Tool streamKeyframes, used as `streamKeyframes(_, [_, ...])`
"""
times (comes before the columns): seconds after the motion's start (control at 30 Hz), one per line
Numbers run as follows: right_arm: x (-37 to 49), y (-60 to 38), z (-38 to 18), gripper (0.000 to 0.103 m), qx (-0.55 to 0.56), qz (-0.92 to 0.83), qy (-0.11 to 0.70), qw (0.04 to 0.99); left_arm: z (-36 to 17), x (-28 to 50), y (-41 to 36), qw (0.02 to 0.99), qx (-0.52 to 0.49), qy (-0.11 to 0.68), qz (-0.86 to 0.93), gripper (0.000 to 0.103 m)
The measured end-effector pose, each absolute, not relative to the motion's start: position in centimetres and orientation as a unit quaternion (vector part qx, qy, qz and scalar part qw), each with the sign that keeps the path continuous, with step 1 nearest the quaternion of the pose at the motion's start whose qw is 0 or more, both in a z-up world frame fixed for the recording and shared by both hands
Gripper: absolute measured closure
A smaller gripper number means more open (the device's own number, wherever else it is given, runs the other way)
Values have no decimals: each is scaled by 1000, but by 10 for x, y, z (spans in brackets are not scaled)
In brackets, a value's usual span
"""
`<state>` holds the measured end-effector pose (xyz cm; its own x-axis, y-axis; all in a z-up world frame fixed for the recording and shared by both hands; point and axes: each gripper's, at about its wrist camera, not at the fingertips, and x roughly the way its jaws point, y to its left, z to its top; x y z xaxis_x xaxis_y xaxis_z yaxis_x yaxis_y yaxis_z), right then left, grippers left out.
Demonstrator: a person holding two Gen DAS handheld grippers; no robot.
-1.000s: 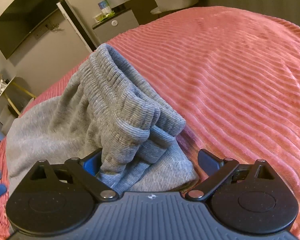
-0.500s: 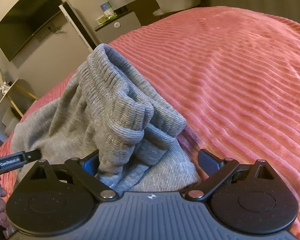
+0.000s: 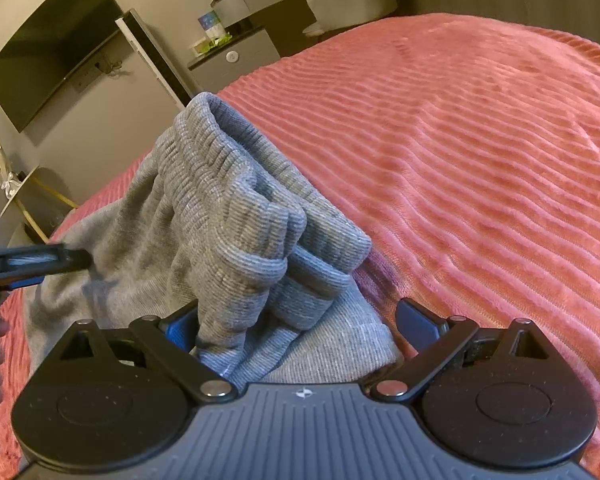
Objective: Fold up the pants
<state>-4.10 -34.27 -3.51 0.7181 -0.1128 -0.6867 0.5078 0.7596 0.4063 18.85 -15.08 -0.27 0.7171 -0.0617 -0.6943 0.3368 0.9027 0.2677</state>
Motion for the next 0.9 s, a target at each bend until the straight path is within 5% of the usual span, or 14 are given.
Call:
streamKeyframes(0.23, [-41,-344,-38,5,303,-171,325,879,24,150,-129,938,190,287,-41,15])
streamKeyframes(0.53, [-53,-362,-37,6,377,-149,310,860,0,3,-20,950,33,295,-99,8])
streamKeyframes(0.9, [-85,-361,-36,6,505,-98,316,797,-13,-14,-18,930,17,338,-143,13])
